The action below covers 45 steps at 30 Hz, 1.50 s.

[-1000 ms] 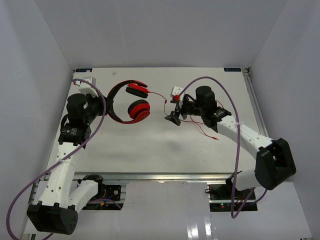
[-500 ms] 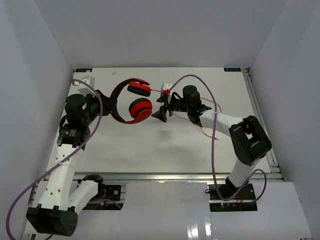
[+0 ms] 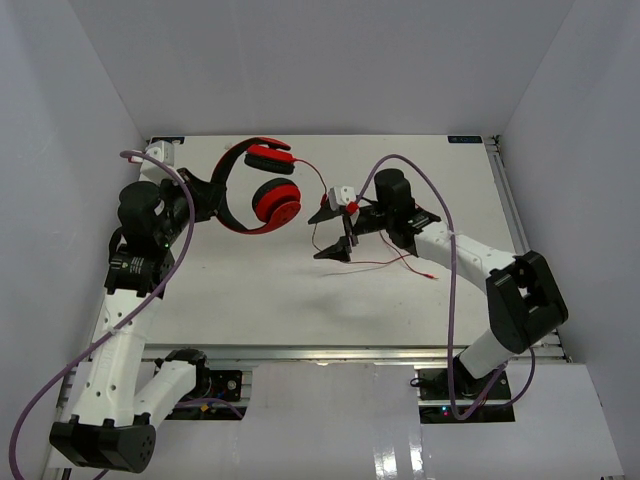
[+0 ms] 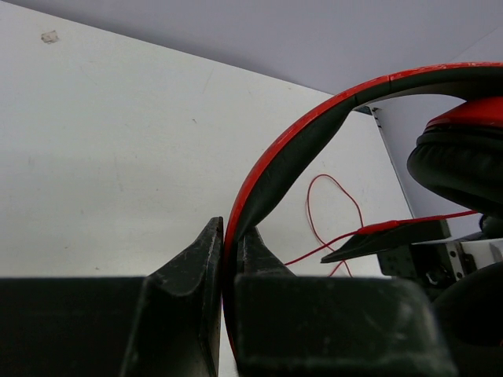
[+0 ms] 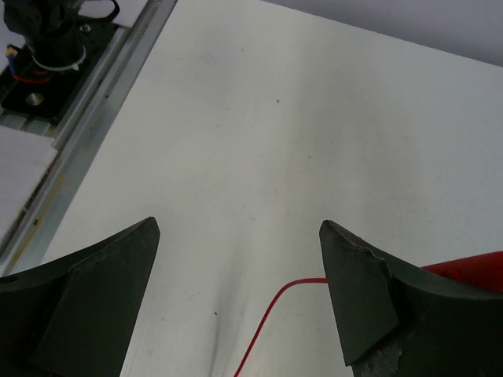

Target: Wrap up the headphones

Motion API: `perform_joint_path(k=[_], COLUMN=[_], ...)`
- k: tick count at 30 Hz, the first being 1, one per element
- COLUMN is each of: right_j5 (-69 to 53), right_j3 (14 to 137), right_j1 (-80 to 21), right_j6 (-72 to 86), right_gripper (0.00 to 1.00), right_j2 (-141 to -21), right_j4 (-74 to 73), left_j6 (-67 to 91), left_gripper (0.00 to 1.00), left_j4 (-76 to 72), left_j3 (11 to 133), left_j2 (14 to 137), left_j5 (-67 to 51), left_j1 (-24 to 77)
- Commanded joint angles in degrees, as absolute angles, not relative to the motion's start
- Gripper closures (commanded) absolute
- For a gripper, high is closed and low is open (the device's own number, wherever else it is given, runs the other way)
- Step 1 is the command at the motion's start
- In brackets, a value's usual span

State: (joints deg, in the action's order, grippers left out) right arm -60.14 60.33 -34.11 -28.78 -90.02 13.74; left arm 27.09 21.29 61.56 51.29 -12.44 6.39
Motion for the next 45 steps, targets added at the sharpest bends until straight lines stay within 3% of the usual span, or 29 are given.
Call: perform_joint_path(k=[1, 10, 13, 19, 24, 27, 30, 33, 36, 38, 45], right_j5=[-51.8, -37.3, -36.1, -35.1, -44.8, -54.7, -62.8, -65.5, -67.9, -68.8, -71.2], right_j3=[65.2, 64.5, 64.1, 61.5, 69.2, 71.5, 70.1, 56.8, 49.9, 48.6, 46.5], right_j1=[-33.7, -33.0, -32.9, -34.4, -35.6, -35.7, -35.8, -35.4, -35.3, -35.4, -35.8], right_j6=[-45.2, -35.7, -27.3, -10.4, -3.9, 0.4, 4.3, 15.7, 24.6, 27.7, 23.1], right_gripper=[0.11, 0.12, 0.07, 0.10, 0.10, 0.04, 0.11, 0.25, 0.32, 0.36, 0.57], right_j2=[-87.2, -84.7, -86.6, -91.8, -100.5, -104.1, -104.7, -100.9, -98.4, -97.4, -94.6], right_j4=[-8.5, -5.3, 2.8, 27.3, 31.2, 36.9, 43.9, 62.6, 76.5, 80.1, 71.7], left_j6=[27.3, 25.1, 25.3, 26.7, 29.9, 31.7, 33.4, 37.6, 41.5, 44.6, 46.1], left_gripper=[1.00, 1.00, 1.00, 1.00, 1.00, 1.00, 1.00, 1.00, 1.00, 1.00, 1.00], left_j4=[20.4, 21.3, 21.1, 20.7, 20.7, 20.2, 19.2, 16.7, 12.8, 10.3, 8.8], left_j3=[62.9, 62.1, 61.7, 61.4, 61.7, 62.3, 63.5, 66.5, 67.6, 67.8, 73.5], left_j2=[50.5, 48.6, 48.0, 47.0, 46.0, 46.3, 47.0, 49.1, 51.7, 53.3, 58.2], left_j5=[-8.3, -4.7, -6.3, -11.9, -14.0, -14.9, -13.2, -8.1, -7.7, -8.7, -6.5], left_j1=[6.5, 6.4, 6.5, 6.4, 6.5, 6.5, 6.5, 6.5, 6.5, 6.5, 6.4])
